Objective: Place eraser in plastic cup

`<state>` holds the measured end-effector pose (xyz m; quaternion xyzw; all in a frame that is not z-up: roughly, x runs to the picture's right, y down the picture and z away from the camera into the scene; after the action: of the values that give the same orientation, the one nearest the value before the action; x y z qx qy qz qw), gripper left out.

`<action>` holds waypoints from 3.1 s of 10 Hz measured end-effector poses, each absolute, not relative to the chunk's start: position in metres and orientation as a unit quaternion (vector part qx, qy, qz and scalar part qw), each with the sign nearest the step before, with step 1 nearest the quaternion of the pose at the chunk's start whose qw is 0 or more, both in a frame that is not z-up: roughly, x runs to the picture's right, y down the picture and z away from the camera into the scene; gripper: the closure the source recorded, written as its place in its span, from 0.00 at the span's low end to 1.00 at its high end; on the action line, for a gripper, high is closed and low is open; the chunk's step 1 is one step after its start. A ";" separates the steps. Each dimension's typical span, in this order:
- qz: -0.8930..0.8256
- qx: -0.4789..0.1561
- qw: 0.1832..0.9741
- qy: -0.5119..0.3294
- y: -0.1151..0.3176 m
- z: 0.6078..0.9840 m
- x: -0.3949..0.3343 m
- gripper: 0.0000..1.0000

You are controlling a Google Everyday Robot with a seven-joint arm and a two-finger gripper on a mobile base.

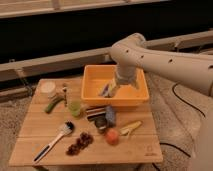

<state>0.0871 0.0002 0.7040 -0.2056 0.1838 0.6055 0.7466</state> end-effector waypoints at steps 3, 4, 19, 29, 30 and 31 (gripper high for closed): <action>0.605 -0.206 0.747 0.184 0.000 0.704 0.087 0.20; 0.605 -0.206 0.747 0.184 0.000 0.704 0.087 0.20; 0.560 -0.209 0.790 0.138 -0.003 0.687 0.066 0.20; 0.308 -0.228 0.924 0.006 0.102 0.702 -0.084 0.20; 0.293 -0.237 0.926 0.009 0.112 0.713 -0.089 0.20; 0.281 -0.248 0.927 0.015 0.123 0.726 -0.090 0.20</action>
<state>-0.0897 0.1226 0.7260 -0.2484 0.0145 0.2814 0.9268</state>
